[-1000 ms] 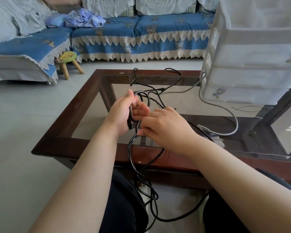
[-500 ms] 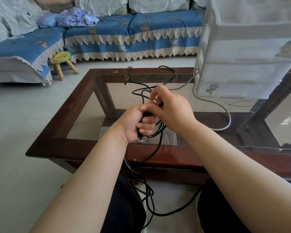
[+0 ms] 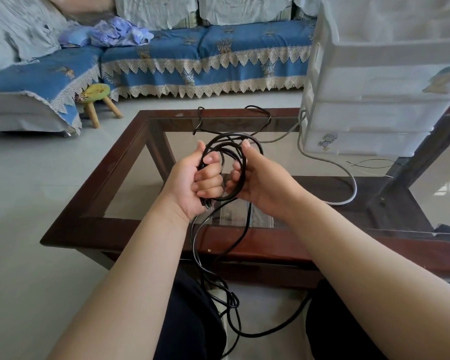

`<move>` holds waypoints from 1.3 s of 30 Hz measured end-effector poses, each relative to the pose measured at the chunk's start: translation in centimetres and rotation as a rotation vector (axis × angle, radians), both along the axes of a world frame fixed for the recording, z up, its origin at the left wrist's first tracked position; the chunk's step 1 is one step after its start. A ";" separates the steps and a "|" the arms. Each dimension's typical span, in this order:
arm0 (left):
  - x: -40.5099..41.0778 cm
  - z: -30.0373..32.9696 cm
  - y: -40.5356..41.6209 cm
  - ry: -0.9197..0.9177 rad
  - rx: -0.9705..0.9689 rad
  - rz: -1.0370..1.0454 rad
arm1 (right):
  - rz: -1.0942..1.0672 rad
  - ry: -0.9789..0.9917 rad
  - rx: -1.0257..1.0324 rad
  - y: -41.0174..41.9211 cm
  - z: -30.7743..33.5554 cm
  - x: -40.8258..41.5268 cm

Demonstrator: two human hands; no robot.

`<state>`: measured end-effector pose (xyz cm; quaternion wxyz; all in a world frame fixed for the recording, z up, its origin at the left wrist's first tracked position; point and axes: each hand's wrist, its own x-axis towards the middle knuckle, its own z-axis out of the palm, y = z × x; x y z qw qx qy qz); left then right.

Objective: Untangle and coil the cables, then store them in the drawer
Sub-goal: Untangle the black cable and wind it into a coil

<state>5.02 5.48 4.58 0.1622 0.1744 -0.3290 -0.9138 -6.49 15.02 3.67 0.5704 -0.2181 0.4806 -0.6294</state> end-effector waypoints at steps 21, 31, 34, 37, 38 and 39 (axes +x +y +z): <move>-0.2 -0.2 0.7 -0.016 -0.015 0.058 | -0.057 -0.294 -0.148 -1.0 -0.9 1.0; 0.2 -0.3 0.2 -0.293 -0.126 -0.053 | -0.496 1.556 -0.170 0.2 -1.0 0.1; 0.0 -0.5 0.9 -0.338 -0.187 -0.111 | -0.257 1.781 -0.251 -0.1 -0.7 -0.7; -0.1 -0.4 1.1 -0.314 -0.185 -0.127 | -0.138 1.453 -0.156 0.0 -0.3 -1.0; -0.1 -0.4 1.0 -0.301 -0.188 -0.128 | -0.144 1.407 -0.127 0.0 -0.2 -1.0; -0.1 -0.3 1.1 -0.292 -0.190 -0.128 | -0.156 1.393 -0.112 0.0 -0.1 -1.1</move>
